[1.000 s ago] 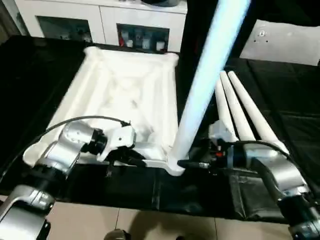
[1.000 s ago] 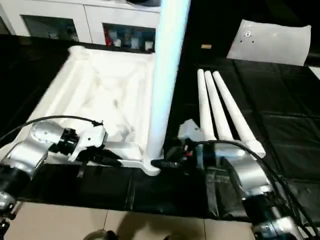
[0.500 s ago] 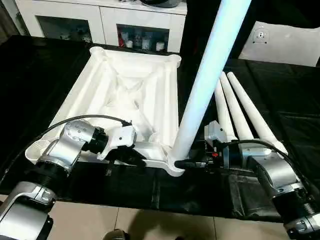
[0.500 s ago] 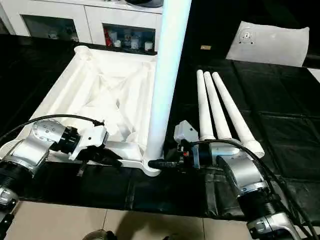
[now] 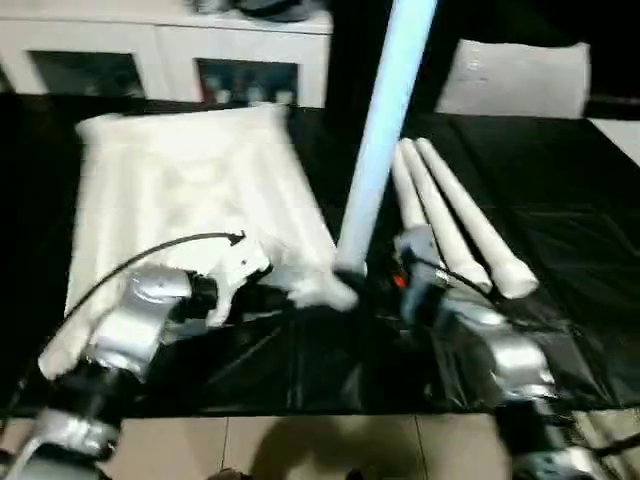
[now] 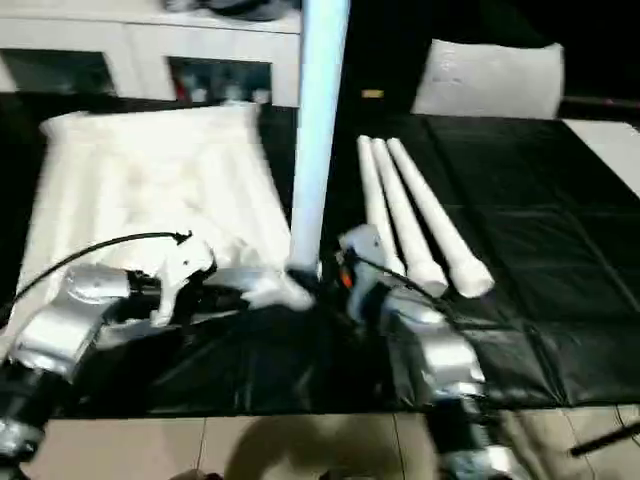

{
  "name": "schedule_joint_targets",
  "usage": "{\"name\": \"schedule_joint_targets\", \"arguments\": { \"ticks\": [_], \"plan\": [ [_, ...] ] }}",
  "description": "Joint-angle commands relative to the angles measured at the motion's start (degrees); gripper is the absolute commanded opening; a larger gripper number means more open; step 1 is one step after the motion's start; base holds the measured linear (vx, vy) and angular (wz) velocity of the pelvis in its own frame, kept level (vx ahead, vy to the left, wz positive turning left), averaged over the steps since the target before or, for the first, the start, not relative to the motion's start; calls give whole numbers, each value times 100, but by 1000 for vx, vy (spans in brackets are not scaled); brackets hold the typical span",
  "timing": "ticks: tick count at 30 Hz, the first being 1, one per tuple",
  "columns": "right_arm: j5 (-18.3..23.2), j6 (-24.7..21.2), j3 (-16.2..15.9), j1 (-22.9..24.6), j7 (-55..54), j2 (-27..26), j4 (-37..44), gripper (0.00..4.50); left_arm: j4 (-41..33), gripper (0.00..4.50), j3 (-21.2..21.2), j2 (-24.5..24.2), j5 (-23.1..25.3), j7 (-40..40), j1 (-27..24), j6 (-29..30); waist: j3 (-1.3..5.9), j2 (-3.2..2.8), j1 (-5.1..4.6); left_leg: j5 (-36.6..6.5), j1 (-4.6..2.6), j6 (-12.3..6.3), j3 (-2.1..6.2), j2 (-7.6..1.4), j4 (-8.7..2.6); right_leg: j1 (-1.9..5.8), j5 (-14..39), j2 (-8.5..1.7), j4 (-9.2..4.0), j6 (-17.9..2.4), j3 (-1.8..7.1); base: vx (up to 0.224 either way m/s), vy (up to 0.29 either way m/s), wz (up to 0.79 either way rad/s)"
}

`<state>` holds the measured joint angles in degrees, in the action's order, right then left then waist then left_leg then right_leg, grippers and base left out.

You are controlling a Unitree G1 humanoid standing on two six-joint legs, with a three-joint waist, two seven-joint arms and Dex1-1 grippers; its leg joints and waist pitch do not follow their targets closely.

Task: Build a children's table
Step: Rotate leg to tighten

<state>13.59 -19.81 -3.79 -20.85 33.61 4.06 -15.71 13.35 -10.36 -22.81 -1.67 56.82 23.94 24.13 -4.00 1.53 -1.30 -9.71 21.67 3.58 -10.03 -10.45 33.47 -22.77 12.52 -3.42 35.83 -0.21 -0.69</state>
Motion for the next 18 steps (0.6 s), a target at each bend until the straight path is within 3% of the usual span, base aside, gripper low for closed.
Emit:
{"name": "schedule_joint_targets", "arguments": {
  "ticks": [1, 3, 5, 7, 8, 10, 12, 13, 16, 18],
  "plan": [
    [36, -451, -479, -94, -393, -680, -398, 241, -573, 0, 120, 802, -330, -710, 91, 183, 274, 6, 34, -1547, -66, 48, 91, -228, -435, 123, 1825, -361, -553, -998, 216, 0, 0, 0],
    [-26, -373, -468, -198, -638, -912, -524, 241, -667, 0, 164, 1057, -248, -1130, 137, 359, 304, -7, 46, -1312, -63, 1, 67, -222, -411, 142, 1296, -330, -508, -1092, 203, 0, 0, 0],
    [-49, -385, -440, -286, -813, -1039, -629, 241, -686, 0, 157, 1193, -200, -1302, 179, 397, 329, 8, 70, -1009, -43, -142, 47, -203, -378, 184, 759, -324, -478, -1147, 204, 0, 0, 0],
    [-130, -385, -388, -362, -1049, -1187, -721, 241, -856, 0, 49, 1313, -120, -1481, 187, 535, 366, 0, 90, -472, -23, -349, 33, -189, -358, 247, -123, -314, -403, -1238, 187, 54, -6, 1],
    [-130, -385, -388, -362, -1049, -1187, -721, 276, -856, 0, 49, 1313, -120, -1481, 187, 535, 376, 1, 100, -341, -23, -409, 30, -182, -351, 263, -346, -309, -386, -1258, 182, 53, -7, 0],
    [-217, -271, -398, -237, -944, -1080, -566, 297, -784, 0, -59, 1169, 19, -1416, 191, 407, 387, -15, 133, -93, -17, -575, 25, -180, -335, 285, -869, -303, -348, -1326, 170, 0, 0, 0],
    [-176, -296, -316, -196, -935, -1055, -503, 311, -762, 0, -77, 1107, 63, -1363, 175, 398, 375, -10, 155, -186, -33, -610, 22, -191, -346, 287, -833, -310, -360, -1328, 169, 0, 0, 0],
    [-169, -282, -290, -168, -906, -1005, -456, 320, -732, 0, -88, 1056, 90, -1318, 165, 355, 358, -38, 158, -377, -52, -558, 25, -203, -363, 269, -532, -322, -394, -1335, 166, 0, 0, 0],
    [-154, -153, -190, -44, -776, -730, -228, 352, -658, 0, -88, 855, 160, -1204, 120, 286, 335, -31, 155, -800, -69, -364, 29, -222, -394, 256, 231, -326, -464, -1221, 176, 0, 0, 0],
    [-78, -121, -113, 25, -631, -568, -67, 357, -570, 0, -80, 738, 185, -1119, 125, 206, 335, -32, 158, -877, -72, -294, 33, -226, -401, 246, 385, -319, -475, -1169, 176, 0, 0, 0]
  ]
}}
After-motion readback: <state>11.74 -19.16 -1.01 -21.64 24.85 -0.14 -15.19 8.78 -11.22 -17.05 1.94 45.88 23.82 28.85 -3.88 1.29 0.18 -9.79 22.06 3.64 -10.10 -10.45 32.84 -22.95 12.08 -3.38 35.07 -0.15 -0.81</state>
